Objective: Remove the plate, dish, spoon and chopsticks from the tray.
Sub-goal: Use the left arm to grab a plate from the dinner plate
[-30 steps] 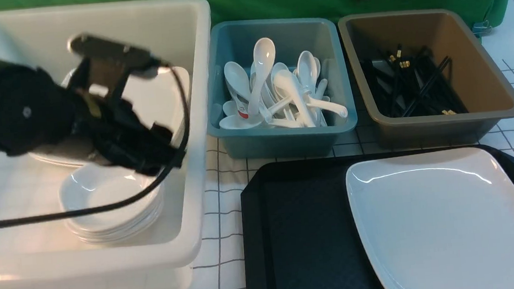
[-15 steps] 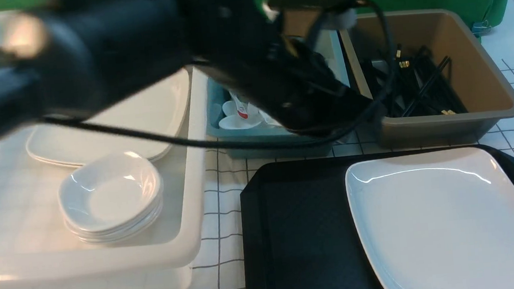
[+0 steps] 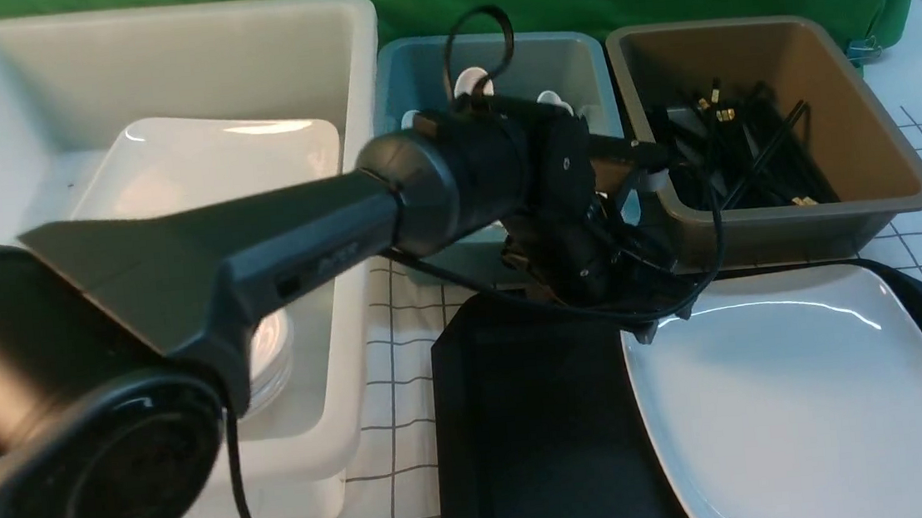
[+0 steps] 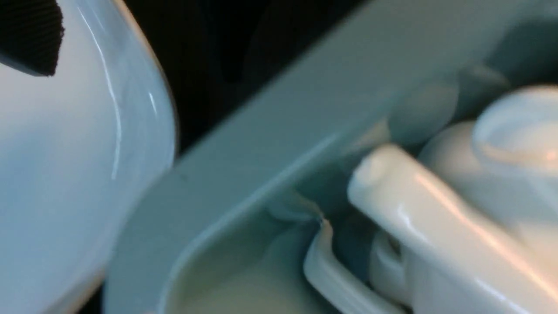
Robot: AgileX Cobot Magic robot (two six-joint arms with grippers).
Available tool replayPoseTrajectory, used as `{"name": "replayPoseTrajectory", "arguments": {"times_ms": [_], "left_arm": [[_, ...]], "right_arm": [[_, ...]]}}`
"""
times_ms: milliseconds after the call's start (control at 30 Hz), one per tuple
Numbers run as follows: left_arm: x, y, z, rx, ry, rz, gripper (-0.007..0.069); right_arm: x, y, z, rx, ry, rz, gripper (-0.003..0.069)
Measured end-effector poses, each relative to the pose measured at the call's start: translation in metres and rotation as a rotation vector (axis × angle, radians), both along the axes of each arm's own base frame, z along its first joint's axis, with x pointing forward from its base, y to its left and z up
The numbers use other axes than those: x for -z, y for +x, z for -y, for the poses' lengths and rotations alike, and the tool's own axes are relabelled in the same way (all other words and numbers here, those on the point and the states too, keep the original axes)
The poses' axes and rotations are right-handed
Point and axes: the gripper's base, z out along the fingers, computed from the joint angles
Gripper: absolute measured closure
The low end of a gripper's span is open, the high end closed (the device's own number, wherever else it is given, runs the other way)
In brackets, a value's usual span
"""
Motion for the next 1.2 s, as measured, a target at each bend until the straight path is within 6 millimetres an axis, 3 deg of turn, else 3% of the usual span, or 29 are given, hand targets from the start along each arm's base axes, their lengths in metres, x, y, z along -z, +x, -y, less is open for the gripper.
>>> {"name": "replayPoseTrajectory", "arguments": {"times_ms": [300,500,600,800,1000,1200], "left_arm": [[0.019,0.006,0.009,-0.047,-0.078,-0.008,0.0097],[0.028,0.008,0.012,-0.059,-0.108,-0.012,0.0153],[0.031,0.010,0.014,-0.063,-0.119,-0.006,0.0220],[0.031,0.009,0.014,-0.088,-0.140,-0.042,0.0461],[0.018,0.002,0.011,-0.064,-0.110,-0.082,0.0473],[-0.041,-0.010,0.002,-0.008,-0.132,-0.029,0.0562]], "right_arm": [[0.000,0.000,-0.004,-0.052,0.014,0.001,0.0657],[-0.001,0.001,-0.005,-0.057,0.025,0.024,0.0657],[-0.002,0.001,-0.005,-0.061,0.023,0.030,0.0657],[-0.002,0.002,-0.005,-0.074,0.015,0.043,0.0657],[-0.002,0.002,-0.005,-0.076,0.014,0.045,0.0657],[-0.011,0.001,-0.005,-0.077,0.025,0.067,0.0657]]}}
